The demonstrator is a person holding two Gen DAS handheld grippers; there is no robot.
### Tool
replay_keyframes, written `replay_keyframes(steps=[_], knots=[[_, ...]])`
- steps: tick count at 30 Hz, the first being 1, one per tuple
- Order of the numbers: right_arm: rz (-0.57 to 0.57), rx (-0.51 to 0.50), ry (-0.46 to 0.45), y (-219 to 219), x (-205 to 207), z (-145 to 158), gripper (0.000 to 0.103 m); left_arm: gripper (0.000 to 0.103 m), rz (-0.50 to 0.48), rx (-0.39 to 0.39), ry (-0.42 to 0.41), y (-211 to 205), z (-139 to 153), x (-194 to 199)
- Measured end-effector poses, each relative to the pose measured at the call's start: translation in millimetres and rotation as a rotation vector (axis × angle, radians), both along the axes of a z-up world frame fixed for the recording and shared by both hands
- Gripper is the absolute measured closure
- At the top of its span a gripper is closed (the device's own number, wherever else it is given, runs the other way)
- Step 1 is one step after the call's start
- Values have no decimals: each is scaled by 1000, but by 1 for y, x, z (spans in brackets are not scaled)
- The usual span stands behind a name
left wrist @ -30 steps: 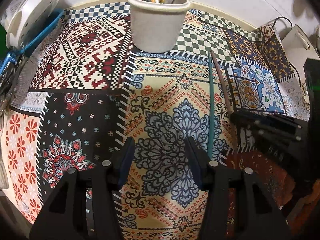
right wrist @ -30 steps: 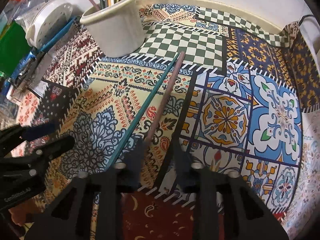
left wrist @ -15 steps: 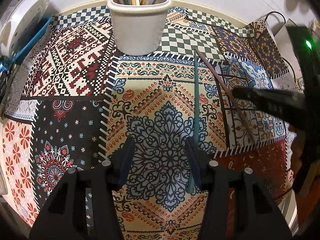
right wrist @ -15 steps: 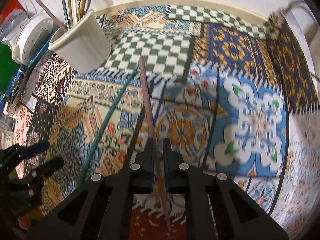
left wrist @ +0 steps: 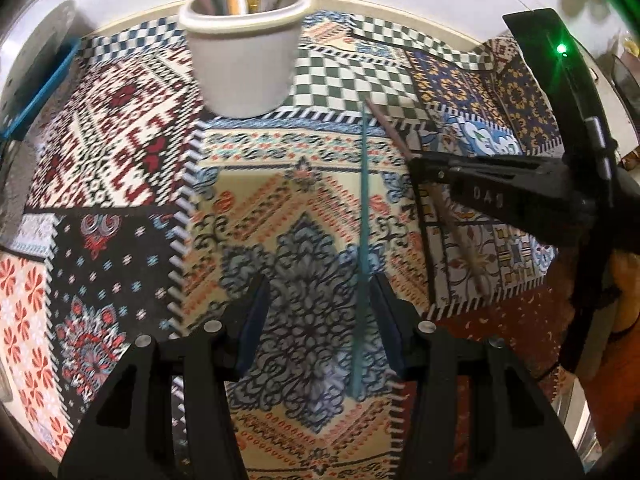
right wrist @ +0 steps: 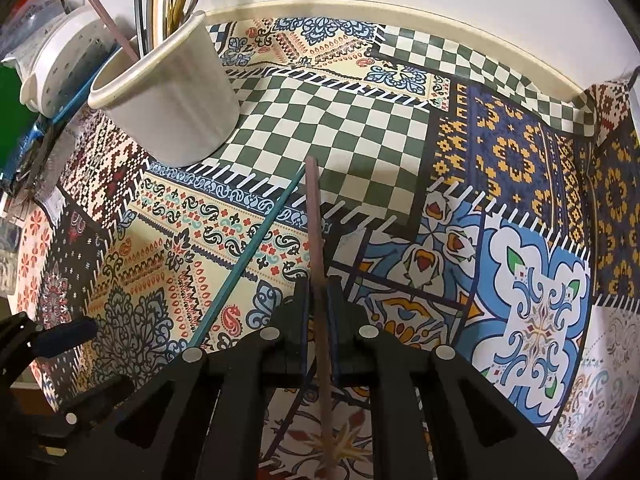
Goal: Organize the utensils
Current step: 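Grasp a teal chopstick with the left tool while the right tool grasps a pink chopstick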
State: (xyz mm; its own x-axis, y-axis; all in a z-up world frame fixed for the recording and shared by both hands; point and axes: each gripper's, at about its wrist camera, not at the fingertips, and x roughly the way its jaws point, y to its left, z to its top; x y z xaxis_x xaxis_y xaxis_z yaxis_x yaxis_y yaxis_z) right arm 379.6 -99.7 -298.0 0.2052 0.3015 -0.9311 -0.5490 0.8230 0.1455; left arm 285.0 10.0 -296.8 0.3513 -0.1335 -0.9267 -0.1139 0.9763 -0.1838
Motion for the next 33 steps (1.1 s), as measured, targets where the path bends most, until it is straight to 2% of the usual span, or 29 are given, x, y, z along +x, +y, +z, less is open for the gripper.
replay_keyframes(steps=[3,5,11,15,21,27,33], knots=[[-19,32,36,-15,-12,1,97,60,-39,1,0,-11,-2,12],[-31,47,46,-24,-17,2,97,75,-67,-4,13,-19,-5,20],[-65,104,55,-60,-33,11,97,87,-107,-1,52,-33,-17,43],[-87,137,58,-76,-38,20,97,89,-113,-25,61,-35,-21,54],[-125,146,55,-77,-22,23,97,89,-122,-98,85,-36,-22,70],[-150,153,55,-67,-20,20,97,92,-216,-4,118,-58,-22,84],[-162,174,42,-67,-20,26,97,94,-255,18,155,-63,-25,90]])
